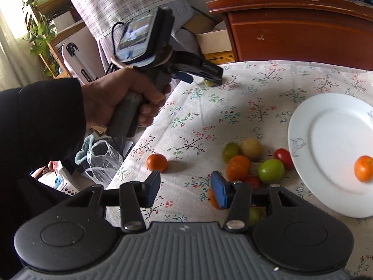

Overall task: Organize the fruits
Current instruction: 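Close the left tool on the green plum while the right tool grasps an orange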

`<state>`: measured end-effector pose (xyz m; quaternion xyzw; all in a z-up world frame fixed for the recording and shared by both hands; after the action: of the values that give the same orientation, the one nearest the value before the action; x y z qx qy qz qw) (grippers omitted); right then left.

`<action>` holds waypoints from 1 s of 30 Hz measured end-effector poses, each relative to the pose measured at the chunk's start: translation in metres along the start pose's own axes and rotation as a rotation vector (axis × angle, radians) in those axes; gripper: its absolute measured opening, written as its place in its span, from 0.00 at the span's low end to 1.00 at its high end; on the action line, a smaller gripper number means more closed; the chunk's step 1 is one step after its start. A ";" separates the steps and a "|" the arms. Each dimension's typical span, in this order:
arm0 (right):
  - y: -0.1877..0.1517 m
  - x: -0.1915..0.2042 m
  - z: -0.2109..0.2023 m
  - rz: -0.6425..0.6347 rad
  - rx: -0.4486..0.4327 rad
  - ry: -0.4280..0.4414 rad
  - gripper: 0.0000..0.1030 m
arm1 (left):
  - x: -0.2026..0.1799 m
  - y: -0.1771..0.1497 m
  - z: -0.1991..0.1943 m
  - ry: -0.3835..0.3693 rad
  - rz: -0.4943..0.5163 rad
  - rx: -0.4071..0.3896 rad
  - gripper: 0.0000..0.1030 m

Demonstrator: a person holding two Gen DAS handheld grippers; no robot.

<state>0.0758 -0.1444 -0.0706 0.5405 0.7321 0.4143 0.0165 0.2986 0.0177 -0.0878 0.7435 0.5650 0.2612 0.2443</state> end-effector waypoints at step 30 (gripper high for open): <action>-0.007 0.044 0.081 -0.123 -0.016 -0.034 0.29 | 0.004 -0.001 0.007 -0.099 0.033 -0.035 0.25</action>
<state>0.0901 -0.0616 -0.1097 0.5012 0.7603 0.4090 0.0587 0.3035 0.0212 -0.0932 0.7604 0.5352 0.2380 0.2806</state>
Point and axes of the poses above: each gripper's, at about its wrist camera, not at the fingertips, and z roughly the way its jaws point, x to its left, y to its top, the point moved 5 cm from there along z, roughly the way its jaws point, and after that the axes turned 9 degrees about z, right-handed, at the moved point
